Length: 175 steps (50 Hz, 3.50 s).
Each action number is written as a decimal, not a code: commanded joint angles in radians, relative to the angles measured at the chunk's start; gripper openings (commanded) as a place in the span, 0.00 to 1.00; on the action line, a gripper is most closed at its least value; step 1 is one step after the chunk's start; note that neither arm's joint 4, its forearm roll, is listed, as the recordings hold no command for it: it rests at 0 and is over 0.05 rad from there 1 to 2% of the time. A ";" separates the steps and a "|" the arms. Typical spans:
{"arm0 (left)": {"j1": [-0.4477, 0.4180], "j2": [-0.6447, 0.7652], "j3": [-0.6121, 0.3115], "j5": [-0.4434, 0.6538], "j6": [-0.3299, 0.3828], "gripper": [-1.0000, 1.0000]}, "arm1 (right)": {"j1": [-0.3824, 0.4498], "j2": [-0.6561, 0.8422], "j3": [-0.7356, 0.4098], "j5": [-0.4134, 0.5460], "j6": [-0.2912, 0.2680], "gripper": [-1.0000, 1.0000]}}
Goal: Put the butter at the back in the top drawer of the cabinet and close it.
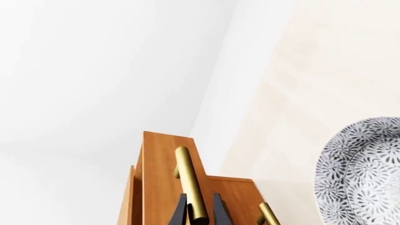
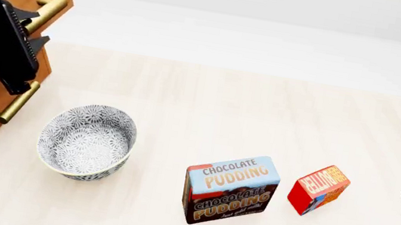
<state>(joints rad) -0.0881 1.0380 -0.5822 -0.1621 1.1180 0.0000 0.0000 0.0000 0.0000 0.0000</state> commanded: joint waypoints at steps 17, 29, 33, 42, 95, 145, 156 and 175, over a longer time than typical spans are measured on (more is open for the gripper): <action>0.007 0.023 0.048 0.010 0.032 0.00 | 0.000 0.000 0.000 0.000 0.000 1.00; 0.005 0.002 0.040 0.029 0.037 0.00 | 0.000 0.000 0.000 0.000 0.000 1.00; -0.005 -0.014 0.029 0.045 0.031 1.00 | 0.000 0.000 0.000 0.000 0.000 1.00; -0.036 -0.040 -0.006 0.060 0.017 1.00 | 0.000 0.000 0.000 0.000 0.000 1.00; -0.113 0.115 -1.023 1.030 -0.677 1.00 | 0.000 0.000 0.000 0.000 0.000 1.00; 0.057 0.232 -1.131 1.138 -1.015 1.00 | 0.000 0.000 0.000 0.000 0.000 1.00; 0.067 0.231 -1.063 1.088 -1.051 1.00 | 0.000 0.000 0.000 0.000 0.000 1.00; 0.060 0.254 -1.004 1.035 -1.101 1.00 | 0.000 0.000 0.000 0.000 0.000 1.00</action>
<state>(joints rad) -0.0262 1.2833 -1.6203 0.9003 0.0480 0.0000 0.0000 0.0000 0.0000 0.0000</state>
